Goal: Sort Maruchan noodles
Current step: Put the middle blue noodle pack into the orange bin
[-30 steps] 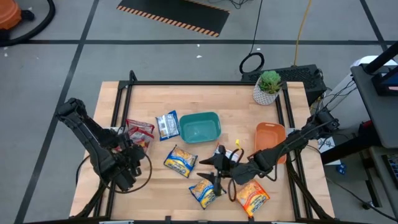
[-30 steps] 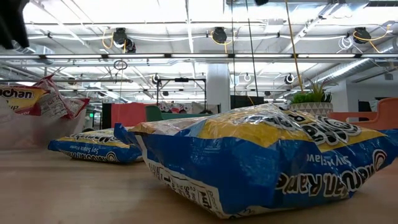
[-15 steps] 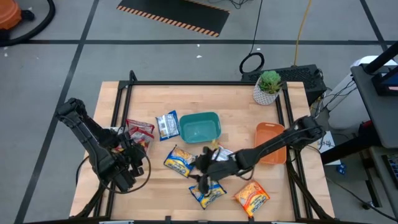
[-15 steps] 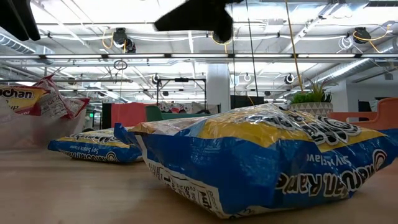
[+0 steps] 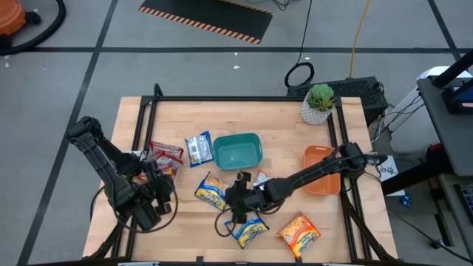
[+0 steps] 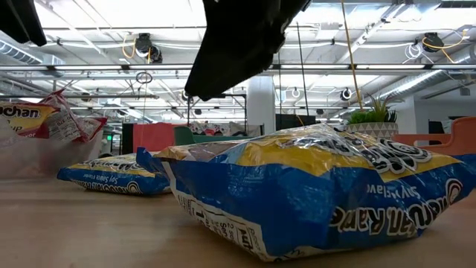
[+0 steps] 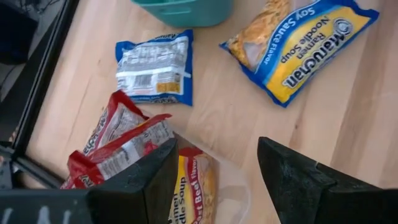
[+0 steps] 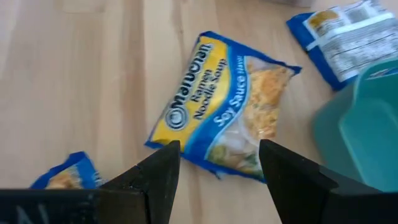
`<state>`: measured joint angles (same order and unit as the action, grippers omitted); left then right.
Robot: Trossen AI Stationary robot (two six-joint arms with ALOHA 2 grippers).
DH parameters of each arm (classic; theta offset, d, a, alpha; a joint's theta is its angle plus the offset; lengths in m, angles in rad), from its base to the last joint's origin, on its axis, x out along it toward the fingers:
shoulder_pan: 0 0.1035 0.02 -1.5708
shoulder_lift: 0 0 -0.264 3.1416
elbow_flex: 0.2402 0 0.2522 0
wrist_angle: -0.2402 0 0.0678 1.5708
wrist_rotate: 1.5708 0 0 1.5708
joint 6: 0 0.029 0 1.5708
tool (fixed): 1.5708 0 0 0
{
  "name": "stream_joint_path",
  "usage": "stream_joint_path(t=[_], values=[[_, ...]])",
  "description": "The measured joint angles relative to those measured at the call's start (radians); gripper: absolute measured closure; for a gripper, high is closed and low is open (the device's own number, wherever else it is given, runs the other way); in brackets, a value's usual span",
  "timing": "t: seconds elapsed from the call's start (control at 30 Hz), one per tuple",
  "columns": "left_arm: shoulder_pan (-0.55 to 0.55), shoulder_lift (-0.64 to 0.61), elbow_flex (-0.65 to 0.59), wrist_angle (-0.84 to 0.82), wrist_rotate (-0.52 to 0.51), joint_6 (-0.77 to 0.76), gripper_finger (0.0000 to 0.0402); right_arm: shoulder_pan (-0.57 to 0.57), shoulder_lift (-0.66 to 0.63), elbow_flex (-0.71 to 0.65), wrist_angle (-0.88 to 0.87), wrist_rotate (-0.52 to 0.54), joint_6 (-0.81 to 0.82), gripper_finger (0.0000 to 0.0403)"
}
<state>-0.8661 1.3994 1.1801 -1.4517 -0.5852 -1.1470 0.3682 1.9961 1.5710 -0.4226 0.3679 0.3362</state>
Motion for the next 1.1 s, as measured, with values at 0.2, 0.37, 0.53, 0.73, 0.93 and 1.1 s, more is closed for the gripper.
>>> stream_joint_path(t=[0.2, 0.37, 0.53, 0.73, 0.93, 1.1], values=[[0.0, 0.0, 0.0, 0.046, -0.02, 0.016, 0.0179, -0.02, 0.0, -0.032, -0.001, -0.004, -0.01, 0.019], [0.0, 0.0, 0.0, 0.061, -0.028, 0.017, 0.0179, -0.028, 0.0, -0.061, -0.002, -0.006, -0.007, 0.019], [0.001, 0.0, 0.0, 0.062, -0.029, 0.017, 0.0179, -0.034, 0.0, -0.09, 0.001, -0.007, -0.011, 0.019], [0.001, 0.0, 0.0, 0.062, -0.049, 0.02, 0.0179, -0.048, 0.0, -0.189, 0.106, -0.064, -0.041, 0.019], [0.001, 0.0, 0.0, 0.066, -0.051, 0.055, 0.0179, -0.057, 0.0, -0.268, 0.173, -0.062, -0.051, 0.019], [0.007, 0.0, 0.0, 0.067, -0.064, 0.071, 0.0179, -0.075, 0.0, -0.363, 0.318, -0.059, -0.059, 0.019]])
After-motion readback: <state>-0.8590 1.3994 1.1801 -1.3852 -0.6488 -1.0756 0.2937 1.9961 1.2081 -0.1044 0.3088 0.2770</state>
